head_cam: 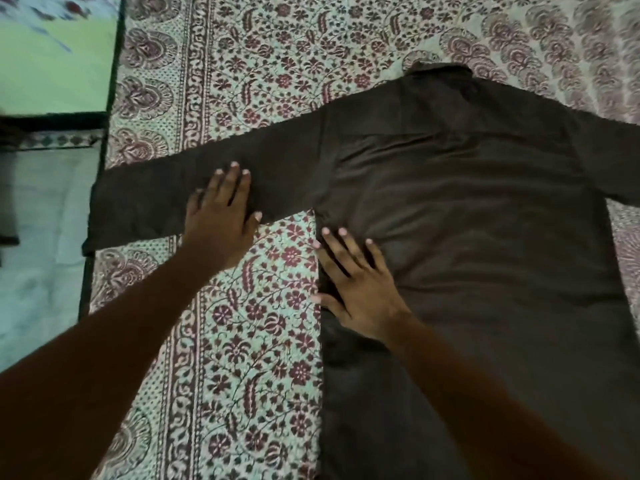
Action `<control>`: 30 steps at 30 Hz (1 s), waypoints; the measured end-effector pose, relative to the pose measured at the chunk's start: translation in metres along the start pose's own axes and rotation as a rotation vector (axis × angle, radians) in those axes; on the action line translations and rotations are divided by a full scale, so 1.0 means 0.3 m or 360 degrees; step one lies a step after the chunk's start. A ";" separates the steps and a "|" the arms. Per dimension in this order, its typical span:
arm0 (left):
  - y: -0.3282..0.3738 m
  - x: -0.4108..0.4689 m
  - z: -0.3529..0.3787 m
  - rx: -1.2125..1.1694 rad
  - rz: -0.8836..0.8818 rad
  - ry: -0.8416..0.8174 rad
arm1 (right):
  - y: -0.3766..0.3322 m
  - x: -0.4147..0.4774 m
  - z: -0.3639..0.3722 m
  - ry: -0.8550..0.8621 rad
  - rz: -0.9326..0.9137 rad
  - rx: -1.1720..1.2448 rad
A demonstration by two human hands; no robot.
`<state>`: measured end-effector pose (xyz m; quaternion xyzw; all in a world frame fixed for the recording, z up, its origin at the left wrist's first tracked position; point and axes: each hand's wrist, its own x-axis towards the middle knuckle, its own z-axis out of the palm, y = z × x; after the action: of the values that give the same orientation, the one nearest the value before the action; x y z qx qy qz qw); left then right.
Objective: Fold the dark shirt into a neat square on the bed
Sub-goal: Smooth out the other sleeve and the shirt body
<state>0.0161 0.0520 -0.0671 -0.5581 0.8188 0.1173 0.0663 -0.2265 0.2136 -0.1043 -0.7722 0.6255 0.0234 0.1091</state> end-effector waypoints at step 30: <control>0.492 -0.371 0.240 -0.0021 0.0613 0.0145 | -0.005 -0.263 0.027 0.0478 0.1028 0.0321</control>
<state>-0.0816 0.2228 -0.0924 -0.3962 0.9118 0.1076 0.0018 -0.2412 0.2912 -0.0983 -0.5152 0.8452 -0.1187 0.0787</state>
